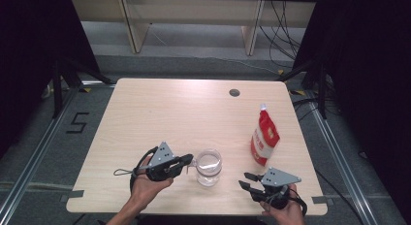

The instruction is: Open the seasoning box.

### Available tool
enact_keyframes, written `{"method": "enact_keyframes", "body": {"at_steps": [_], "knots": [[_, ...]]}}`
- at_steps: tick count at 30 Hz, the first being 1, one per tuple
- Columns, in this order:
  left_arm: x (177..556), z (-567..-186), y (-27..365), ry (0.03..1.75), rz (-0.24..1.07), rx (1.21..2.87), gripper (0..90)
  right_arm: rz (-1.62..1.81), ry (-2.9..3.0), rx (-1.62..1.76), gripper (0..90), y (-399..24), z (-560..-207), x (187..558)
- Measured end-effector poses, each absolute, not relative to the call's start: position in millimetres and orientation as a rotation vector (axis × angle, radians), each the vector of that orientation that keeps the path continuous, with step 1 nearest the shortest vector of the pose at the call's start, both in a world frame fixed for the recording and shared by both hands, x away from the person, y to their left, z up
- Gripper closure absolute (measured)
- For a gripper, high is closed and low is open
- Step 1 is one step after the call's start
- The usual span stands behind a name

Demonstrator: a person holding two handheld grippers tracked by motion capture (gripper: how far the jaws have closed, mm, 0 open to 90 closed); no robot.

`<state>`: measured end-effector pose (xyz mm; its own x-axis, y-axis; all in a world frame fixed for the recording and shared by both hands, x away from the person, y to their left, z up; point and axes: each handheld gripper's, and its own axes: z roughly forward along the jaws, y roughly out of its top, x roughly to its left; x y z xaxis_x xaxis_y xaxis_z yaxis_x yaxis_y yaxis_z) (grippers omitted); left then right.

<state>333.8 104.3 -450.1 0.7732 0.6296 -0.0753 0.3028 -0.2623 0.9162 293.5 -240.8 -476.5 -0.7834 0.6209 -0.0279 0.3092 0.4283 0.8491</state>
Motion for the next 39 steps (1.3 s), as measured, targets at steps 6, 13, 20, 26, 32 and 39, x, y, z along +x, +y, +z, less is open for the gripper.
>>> {"method": "enact_keyframes", "body": {"at_steps": [6, 13, 20, 26, 32, 39], "knots": [[334.0, -450.4, 105.0, 0.719, 0.374, 1.864, 87.8, 1.327, 2.321, 0.774, 69.9, -232.9, -472.1, 296.9], [334.0, -450.3, 105.7, 0.718, 0.374, 1.870, 87.8, 1.375, 2.311, 0.718, 79.4, -220.6, -467.5, 301.4], [334.7, -450.2, 106.1, 0.707, 0.373, 1.874, 87.7, 1.426, 2.297, 0.696, 87.3, -208.0, -462.1, 308.4], [334.2, -450.4, 105.8, 0.716, 0.370, 1.871, 87.8, 1.435, 2.309, 0.685, 89.9, -195.9, -461.0, 316.9], [334.3, -450.6, 106.1, 0.717, 0.366, 1.867, 87.7, 1.454, 2.327, 0.701, 90.0, -189.8, -459.8, 319.2], [338.0, -451.5, 109.8, 0.736, 0.325, 1.838, 82.3, 1.465, 2.292, 0.678, 90.0, -185.2, -458.8, 320.2]]}}
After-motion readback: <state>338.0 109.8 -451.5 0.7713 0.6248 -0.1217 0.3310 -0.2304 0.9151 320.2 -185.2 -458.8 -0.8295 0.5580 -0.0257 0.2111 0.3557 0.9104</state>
